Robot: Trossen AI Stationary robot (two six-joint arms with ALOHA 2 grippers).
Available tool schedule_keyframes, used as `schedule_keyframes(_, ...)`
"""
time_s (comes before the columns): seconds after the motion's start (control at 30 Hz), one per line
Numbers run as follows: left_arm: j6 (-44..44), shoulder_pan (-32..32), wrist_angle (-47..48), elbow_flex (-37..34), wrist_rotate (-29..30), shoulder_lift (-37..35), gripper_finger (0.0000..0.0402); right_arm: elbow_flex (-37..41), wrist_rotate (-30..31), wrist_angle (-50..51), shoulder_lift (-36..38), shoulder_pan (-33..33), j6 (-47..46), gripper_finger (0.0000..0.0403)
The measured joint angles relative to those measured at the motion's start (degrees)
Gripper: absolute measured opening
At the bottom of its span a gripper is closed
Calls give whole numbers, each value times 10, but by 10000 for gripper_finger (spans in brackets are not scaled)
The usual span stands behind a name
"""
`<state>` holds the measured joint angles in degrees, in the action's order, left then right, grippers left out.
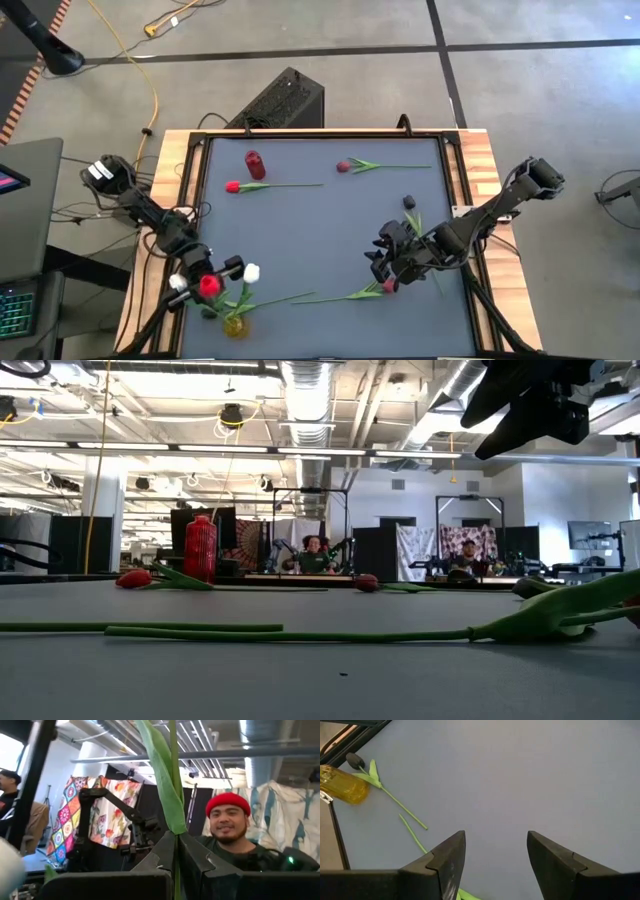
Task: Sort flowers into vase by color
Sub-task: Put the bottom left red tulip into the yellow vase
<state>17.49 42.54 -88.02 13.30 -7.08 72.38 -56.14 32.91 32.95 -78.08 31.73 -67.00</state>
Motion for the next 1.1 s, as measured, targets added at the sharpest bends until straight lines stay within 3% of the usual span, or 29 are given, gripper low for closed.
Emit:
schedule_keyframes(0.37,-59,25,42,0,-2,0,0,0,0,0,0,0,0,240)
schedule_keyframes(0.77,-67,25,107,1,-1,0,1,0,-1,0,0,0,0,240)
schedule_keyframes(1.1,-75,25,119,1,29,-9,58,0,-2,0,0,0,0,240)
